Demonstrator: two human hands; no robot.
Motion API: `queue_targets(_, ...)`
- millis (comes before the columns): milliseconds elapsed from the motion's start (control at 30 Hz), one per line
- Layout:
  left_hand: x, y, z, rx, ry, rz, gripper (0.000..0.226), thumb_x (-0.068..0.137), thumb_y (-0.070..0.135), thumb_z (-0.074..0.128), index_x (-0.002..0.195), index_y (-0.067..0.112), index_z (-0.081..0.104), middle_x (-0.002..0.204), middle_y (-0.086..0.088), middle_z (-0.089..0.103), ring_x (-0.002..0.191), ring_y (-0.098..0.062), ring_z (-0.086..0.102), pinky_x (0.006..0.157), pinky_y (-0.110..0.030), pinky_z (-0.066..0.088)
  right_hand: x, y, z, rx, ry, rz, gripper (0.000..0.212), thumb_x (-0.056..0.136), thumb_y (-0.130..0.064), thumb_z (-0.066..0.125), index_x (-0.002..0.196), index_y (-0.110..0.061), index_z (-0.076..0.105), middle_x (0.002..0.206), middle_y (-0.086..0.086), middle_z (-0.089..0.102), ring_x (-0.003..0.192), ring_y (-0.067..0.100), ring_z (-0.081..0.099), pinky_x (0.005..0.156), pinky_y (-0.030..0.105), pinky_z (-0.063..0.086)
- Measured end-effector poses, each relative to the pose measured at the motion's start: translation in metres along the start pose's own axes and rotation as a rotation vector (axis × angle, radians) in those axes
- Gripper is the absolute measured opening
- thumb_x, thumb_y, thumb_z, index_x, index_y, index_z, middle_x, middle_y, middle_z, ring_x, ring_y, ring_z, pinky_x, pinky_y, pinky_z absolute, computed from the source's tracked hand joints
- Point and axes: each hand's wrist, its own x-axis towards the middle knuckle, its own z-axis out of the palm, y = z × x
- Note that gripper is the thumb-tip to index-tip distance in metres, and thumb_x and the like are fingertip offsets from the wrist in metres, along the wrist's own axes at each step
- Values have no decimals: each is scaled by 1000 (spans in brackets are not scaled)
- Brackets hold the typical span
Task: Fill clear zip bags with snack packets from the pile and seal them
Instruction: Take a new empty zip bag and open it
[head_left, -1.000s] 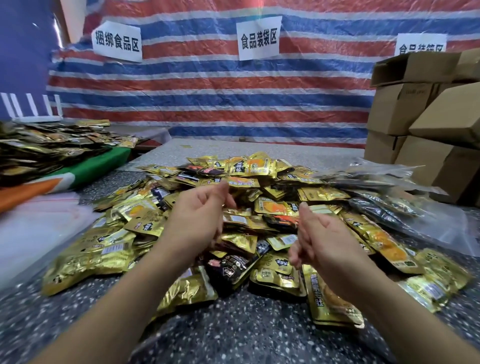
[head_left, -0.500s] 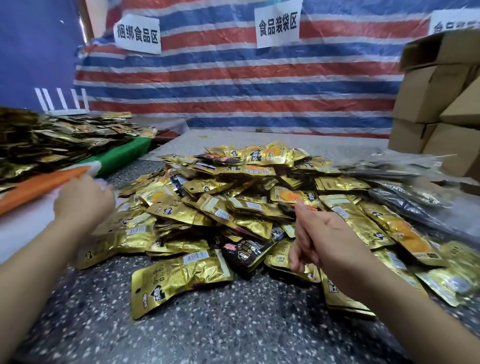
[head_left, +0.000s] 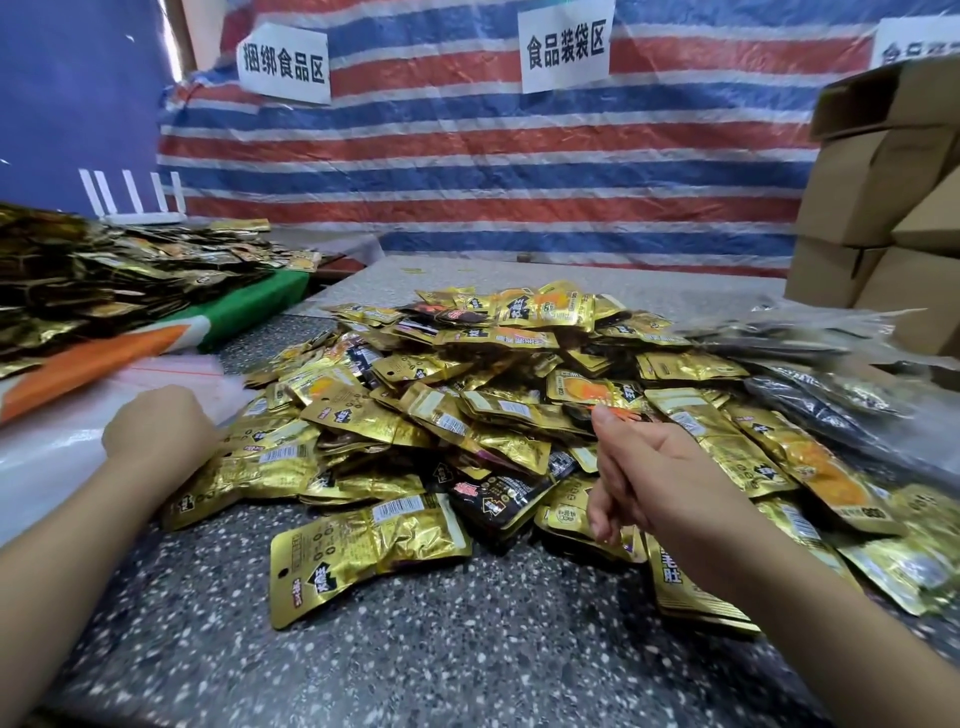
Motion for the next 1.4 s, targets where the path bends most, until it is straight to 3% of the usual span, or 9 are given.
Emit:
queue_targets(133,1,2,0,-36,16,13,20,94,22,59,91,5,70,97,-17,68,92,-35,63,65,-30,43,1,1,-1,-13,10,2,51,83,-59,46,46,-23,46,36,-3,42,47,24,57,46,26,46)
queue_targets(300,-6,7,-17,82,-13,81,21,92,14,52,106,23,66,91,-6,61,81,-28,55,54,-23,37,2,1,-2,-19,24,1,51,82,-59,47,47,-21,46,39,2,43,47,23,58,46,26,46)
queue_targets(567,-64,70,-64,-341,315,323,48,105,25,35,70,2,59,73,-21,59,77,-43,60,63,-40,42,1,-1,-3,-6,50,8,50,81,-59,47,46,-23,45,36,-2,40,47,24,57,48,26,47)
queue_targets(700,-106,121,-92,-576,366,513,49,104,28,38,58,13,44,56,-10,50,56,-32,50,54,-35,30,2,0,-3,25,88,28,55,91,-55,47,49,-20,48,38,1,33,46,25,58,46,26,46)
queue_targets(800,-141,160,-96,-828,324,687,45,105,28,40,71,8,63,50,1,47,44,-15,40,47,-28,22,4,1,-4,68,99,49,56,99,-48,45,51,-18,52,40,3,35,45,25,57,43,26,44)
queue_targets(933,-190,191,-86,-1076,205,882,36,104,29,38,70,25,52,52,12,44,47,-2,43,47,-19,27,6,1,-4,109,102,84,54,100,-47,45,56,-18,58,43,5,43,44,24,55,44,27,43)
queue_targets(1033,-210,197,-67,-1109,71,949,46,103,38,33,87,9,65,70,0,65,67,-12,61,62,-39,47,10,2,-6,148,155,132,53,101,-50,41,67,-15,61,49,6,50,42,21,54,44,27,43)
queue_targets(1200,-221,194,-53,-1152,-140,1084,44,103,42,29,104,17,64,89,3,67,85,-12,64,77,-37,48,15,3,-10,199,210,233,61,99,-62,36,76,-12,63,57,6,53,43,19,52,42,27,42)
queue_targets(1400,-224,192,-55,-1003,-177,1206,41,103,41,27,133,35,55,133,21,57,124,10,47,119,-34,19,16,6,-17,159,339,303,55,95,-61,48,84,-10,63,57,5,51,43,19,51,42,26,41)
